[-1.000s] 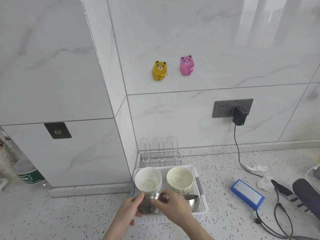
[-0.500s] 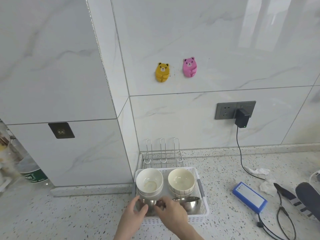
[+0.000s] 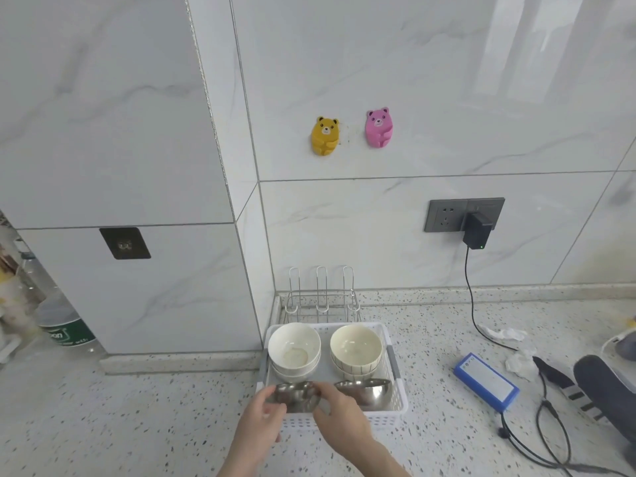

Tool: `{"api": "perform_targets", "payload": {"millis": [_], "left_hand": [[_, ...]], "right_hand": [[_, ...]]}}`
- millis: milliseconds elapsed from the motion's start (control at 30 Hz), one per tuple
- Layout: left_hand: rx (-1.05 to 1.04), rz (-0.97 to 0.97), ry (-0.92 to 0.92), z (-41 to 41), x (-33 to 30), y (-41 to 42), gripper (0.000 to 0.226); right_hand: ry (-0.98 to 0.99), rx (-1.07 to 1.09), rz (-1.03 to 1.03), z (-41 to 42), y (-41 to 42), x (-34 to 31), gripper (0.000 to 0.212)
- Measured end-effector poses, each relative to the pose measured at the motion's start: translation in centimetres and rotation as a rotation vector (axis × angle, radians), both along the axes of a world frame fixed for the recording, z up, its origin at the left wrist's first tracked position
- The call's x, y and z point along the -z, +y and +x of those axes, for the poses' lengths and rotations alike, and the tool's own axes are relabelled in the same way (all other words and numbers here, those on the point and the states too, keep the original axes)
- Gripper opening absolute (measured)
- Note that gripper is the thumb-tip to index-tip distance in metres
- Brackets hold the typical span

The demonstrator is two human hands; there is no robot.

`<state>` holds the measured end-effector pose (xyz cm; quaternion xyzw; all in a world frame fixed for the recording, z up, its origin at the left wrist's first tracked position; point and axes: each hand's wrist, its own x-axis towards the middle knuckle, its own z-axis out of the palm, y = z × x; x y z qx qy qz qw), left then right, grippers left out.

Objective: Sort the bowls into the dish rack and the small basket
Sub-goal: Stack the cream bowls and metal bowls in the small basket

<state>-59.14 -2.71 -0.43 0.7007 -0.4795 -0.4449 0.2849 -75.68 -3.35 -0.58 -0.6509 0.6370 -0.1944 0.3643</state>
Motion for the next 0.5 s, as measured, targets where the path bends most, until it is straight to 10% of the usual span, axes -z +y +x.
{"api": "perform_targets", "payload": {"millis": [267, 500], "left_hand": [[0.030, 0.048, 0.026, 1.7, 0.9, 6.7, 0.016], [0.250, 0.273, -0.100, 0.9, 3.5, 12.2, 0.035]], "right_hand": [[-0.343, 0.268, -0.021, -2.9, 5.7, 1.6, 0.030], [-0.097, 0.207, 0.150, -5.9, 10.2, 3.3, 0.019]]}}
